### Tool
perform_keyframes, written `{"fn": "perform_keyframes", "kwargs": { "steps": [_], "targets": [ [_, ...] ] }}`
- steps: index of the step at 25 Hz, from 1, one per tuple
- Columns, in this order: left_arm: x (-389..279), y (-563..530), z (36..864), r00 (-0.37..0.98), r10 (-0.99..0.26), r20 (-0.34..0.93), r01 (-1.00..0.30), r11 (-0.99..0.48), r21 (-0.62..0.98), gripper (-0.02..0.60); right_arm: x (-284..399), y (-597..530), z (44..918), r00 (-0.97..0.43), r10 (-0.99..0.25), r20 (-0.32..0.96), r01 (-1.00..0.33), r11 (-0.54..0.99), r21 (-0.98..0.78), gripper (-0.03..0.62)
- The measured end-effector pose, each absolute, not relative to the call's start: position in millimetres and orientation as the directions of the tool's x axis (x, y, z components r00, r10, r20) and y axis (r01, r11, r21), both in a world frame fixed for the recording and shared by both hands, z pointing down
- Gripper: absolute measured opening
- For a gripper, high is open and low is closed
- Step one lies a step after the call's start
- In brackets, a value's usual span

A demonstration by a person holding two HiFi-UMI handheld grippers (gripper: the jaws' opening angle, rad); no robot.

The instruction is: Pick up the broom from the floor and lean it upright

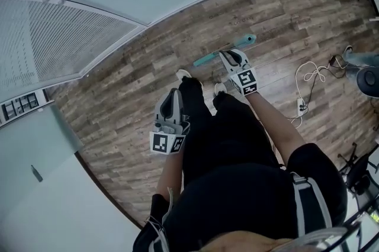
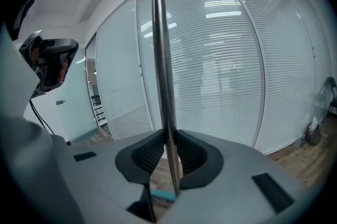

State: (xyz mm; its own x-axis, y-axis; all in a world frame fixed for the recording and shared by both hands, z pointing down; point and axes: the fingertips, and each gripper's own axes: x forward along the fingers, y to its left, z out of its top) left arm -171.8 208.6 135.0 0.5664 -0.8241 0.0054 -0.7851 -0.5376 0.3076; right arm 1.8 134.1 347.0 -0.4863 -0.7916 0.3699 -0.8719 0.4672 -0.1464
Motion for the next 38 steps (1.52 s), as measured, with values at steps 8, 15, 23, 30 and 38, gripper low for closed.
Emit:
{"fn": "perform_keyframes", "kwargs": {
  "steps": [8, 15, 23, 30, 38],
  "targets": [
    [-162.4, 117.2, 163.5, 0.632, -0.775, -0.006, -0.722, -0.591, 0.360, 0.020, 27.3, 59.3, 376.1, -0.405, -0.808, 0.427, -0.910, 0.403, -0.100, 0.083],
    [-130.6, 25.6, 183.3, 0.731, -0.681, 0.042, -0.649, -0.674, 0.352, 0.020, 26.5, -17.3, 401.9, -0.342, -0.796, 0.499, -0.933, 0.349, -0.082, 0.083],
    [-100.9, -21.0, 229.9, 0.827, -0.553, 0.103, -0.518, -0.678, 0.520, 0.020, 22.2, -106.4, 454.9, -0.313, -0.782, 0.539, -0.941, 0.333, -0.062, 0.083],
    [-98.0, -73.5, 310.2, 0.792, -0.572, 0.212, -0.585, -0.613, 0.530, 0.020, 34.9, -165.1, 541.6, -0.314, -0.789, 0.528, -0.948, 0.293, -0.126, 0.083],
    [-88.4, -109.3, 411.3, 0.778, -0.572, 0.261, -0.613, -0.597, 0.517, 0.020, 39.1, -202.3, 643.2, -0.373, -0.739, 0.561, -0.920, 0.374, -0.118, 0.083]
  ]
}}
